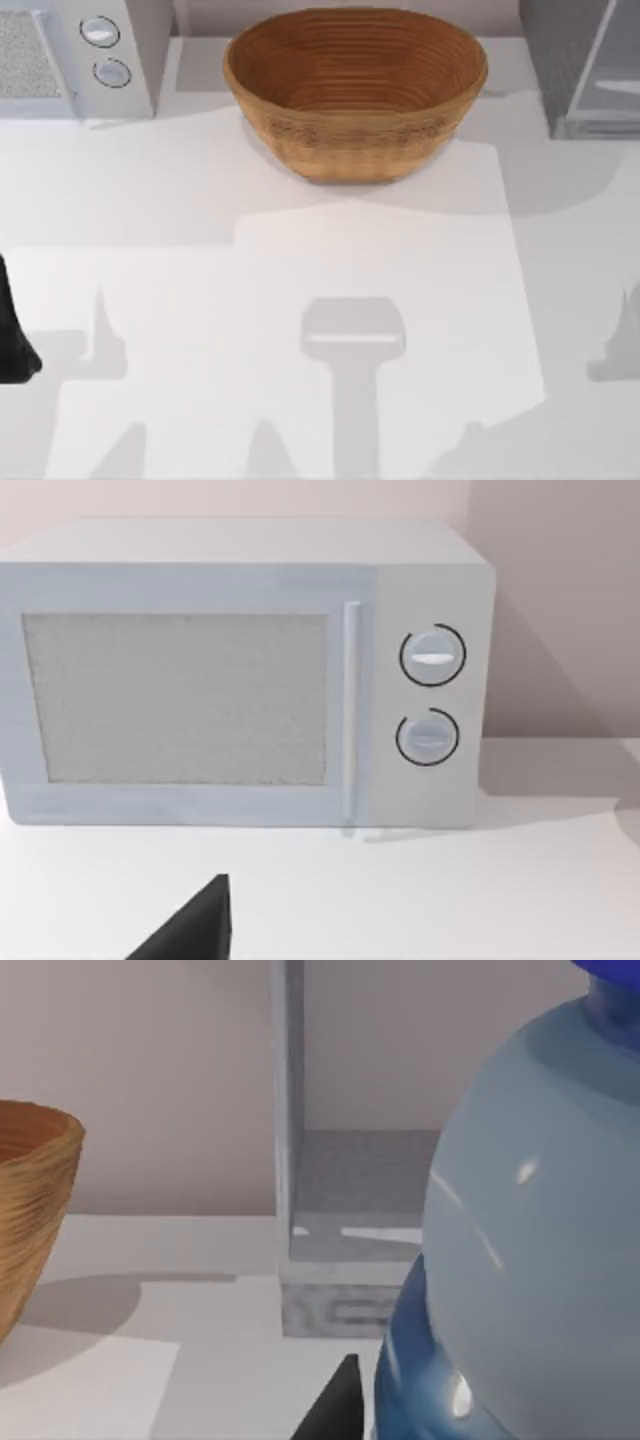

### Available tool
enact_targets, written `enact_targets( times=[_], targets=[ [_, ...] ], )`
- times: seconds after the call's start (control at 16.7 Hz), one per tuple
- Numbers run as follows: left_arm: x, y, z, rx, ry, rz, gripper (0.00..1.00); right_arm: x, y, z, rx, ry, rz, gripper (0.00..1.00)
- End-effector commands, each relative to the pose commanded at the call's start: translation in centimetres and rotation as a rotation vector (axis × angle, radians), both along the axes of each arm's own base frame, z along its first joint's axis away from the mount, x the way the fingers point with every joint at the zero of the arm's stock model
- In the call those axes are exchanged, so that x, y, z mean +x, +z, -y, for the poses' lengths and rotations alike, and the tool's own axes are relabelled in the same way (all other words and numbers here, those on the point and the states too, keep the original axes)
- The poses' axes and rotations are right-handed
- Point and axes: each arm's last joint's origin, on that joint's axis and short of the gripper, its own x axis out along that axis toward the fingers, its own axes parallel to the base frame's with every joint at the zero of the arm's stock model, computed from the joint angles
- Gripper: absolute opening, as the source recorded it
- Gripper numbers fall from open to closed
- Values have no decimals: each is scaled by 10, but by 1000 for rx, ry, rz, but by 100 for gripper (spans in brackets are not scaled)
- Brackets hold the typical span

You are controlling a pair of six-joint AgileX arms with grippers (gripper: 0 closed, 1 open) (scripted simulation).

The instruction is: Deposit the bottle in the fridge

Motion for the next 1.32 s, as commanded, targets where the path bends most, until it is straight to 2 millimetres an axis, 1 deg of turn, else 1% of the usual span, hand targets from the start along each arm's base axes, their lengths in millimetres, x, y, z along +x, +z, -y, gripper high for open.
enact_targets(
  times=[0.3,0.42,0.6,0.72,0.78,0.84,0.96,1.08,1.2,1.32],
  targets=[
    [0,0,0,0,0,0,100,0,0,0,1,5,-3,1],
    [0,0,0,0,0,0,100,1,7,0,1,6,11,1],
    [0,0,0,0,0,0,100,6,32,2,1,3,52,1],
    [0,0,0,0,0,0,100,17,54,4,-1,-1,74,1],
    [0,0,0,0,0,0,100,25,64,6,-3,-3,79,1],
    [0,0,0,0,0,0,100,36,74,8,-4,-5,78,1],
    [0,0,0,0,0,0,100,65,89,13,-8,-6,61,1],
    [0,0,0,0,0,0,100,103,93,22,-9,-6,28,1],
    [0,0,0,0,0,0,100,145,86,33,-9,-4,-8,1],
    [0,0,0,0,0,0,100,185,70,45,-7,-3,-38,1]
  ],
)
